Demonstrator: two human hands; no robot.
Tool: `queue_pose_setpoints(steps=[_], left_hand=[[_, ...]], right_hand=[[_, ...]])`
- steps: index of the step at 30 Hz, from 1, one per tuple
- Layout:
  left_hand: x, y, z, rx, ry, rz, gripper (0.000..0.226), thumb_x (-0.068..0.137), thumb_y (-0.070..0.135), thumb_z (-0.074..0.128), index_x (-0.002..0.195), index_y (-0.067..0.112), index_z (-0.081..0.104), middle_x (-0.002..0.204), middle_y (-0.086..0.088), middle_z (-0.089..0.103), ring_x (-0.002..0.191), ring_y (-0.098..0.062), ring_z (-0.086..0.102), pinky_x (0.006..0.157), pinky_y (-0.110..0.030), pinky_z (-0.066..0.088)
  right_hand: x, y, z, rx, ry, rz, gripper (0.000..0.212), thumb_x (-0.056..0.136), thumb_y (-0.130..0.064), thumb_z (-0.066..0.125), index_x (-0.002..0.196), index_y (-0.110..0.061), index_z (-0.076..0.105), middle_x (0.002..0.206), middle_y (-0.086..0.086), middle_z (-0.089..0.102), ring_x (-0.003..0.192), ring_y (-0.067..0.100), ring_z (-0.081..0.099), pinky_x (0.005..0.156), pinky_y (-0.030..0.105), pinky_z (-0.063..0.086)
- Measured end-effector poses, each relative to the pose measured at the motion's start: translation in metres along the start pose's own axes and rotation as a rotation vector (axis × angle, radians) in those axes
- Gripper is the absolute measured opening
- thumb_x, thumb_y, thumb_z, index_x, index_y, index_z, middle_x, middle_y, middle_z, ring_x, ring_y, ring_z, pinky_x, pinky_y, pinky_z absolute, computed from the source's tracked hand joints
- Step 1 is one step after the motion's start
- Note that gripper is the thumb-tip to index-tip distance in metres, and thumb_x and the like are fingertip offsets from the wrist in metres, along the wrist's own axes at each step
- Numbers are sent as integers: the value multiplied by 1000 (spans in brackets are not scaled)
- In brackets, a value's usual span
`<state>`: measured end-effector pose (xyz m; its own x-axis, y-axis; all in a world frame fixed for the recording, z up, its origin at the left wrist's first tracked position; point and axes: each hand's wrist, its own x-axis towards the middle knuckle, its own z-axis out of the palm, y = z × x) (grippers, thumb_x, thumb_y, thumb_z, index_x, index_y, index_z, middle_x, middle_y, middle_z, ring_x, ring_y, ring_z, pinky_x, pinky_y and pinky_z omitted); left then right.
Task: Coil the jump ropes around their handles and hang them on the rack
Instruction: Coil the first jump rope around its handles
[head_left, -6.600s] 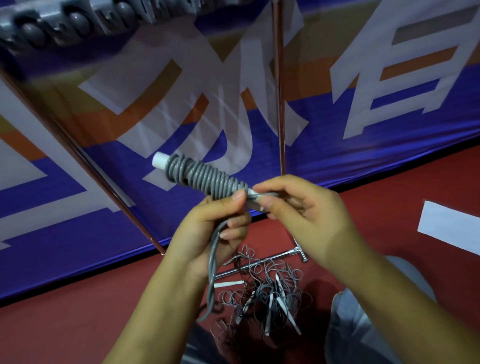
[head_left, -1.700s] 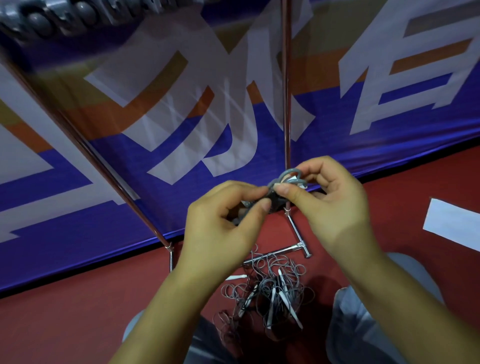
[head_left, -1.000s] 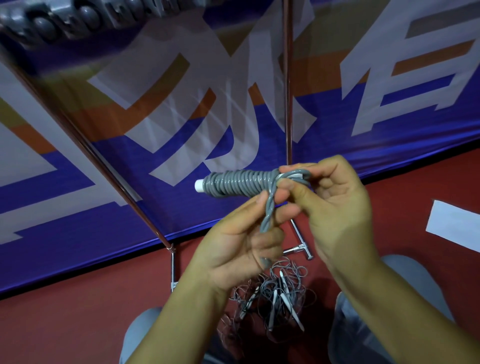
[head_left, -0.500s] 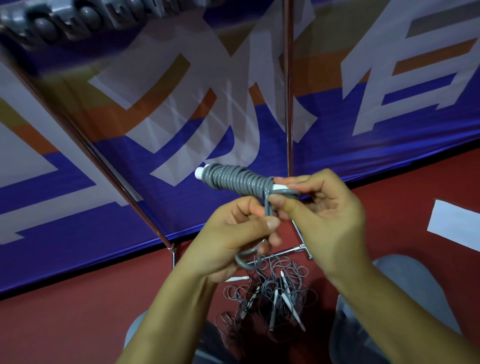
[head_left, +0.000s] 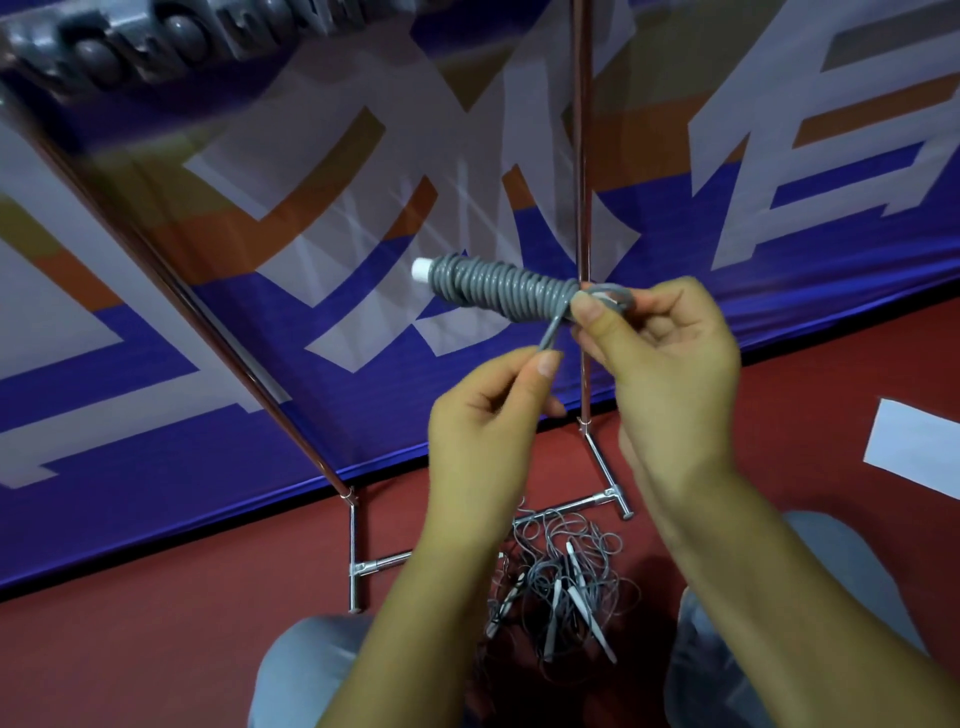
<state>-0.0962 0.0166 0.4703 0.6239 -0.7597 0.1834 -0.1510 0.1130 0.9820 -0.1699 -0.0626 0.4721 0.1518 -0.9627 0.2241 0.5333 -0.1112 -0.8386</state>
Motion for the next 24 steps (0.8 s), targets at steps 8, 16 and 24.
queue_pose_setpoints(steps=[8,16,24], left_hand=[[17,10,5,-501,39,-224,19,85,-1,57,96,8,70,74,-2,69,53,-5,47,62,-20,38],[21,7,-1,-465,-140,-48,25,72,1,62,69,23,73,75,-3,64,53,-6,46,52,-17,37],[26,5,-24,-198,-386,34,15,77,-2,55,87,9,59,74,3,69,56,-4,50,53,-17,41]], right_hand=[[14,-3,17,256,33,247,19,83,-4,68,77,-9,51,75,9,64,73,15,68,71,26,56],[11,-12,23,247,-37,269,21,83,-6,67,74,-11,49,64,4,64,56,12,63,55,22,51],[6,-11,19,181,-123,277,22,80,-5,68,72,-11,48,57,-1,62,48,9,57,47,20,47]])
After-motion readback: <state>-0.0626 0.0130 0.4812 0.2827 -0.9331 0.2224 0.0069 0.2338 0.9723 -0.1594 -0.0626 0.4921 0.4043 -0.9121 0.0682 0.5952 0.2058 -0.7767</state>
